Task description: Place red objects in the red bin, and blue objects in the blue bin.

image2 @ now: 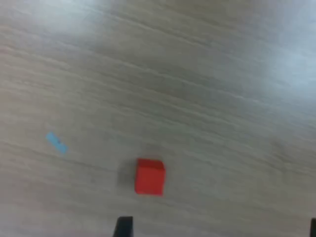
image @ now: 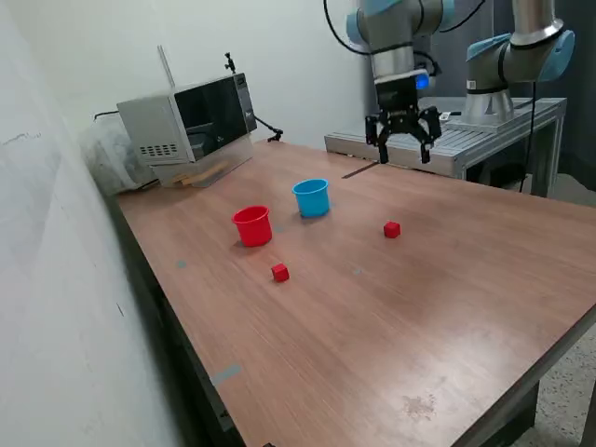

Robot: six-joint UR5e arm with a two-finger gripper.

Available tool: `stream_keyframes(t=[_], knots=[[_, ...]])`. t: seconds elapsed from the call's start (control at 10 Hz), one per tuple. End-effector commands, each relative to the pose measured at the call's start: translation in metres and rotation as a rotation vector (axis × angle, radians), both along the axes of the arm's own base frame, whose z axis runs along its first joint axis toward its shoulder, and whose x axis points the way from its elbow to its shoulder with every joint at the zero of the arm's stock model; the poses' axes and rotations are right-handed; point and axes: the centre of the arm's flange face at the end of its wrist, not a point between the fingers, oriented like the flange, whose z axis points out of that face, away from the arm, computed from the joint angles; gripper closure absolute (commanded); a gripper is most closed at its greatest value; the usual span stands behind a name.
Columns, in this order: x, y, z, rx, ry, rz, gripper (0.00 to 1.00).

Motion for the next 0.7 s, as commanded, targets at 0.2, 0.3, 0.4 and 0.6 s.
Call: stream_keyframes(t=[0.2,0.3,0.4,0.6], knots=[[-0.018,0.016,-0.078,0.002,-0.043,-0.034,0.00],[-0.018,0.016,-0.085,0.002,-0.052,-0.043,0.00],[-0.021,0.015,-0.088,0.002,-0.048,-0.047,0.00],[-0.023,0.014,-0.099,0.002,-0.054,-0.046,0.00]])
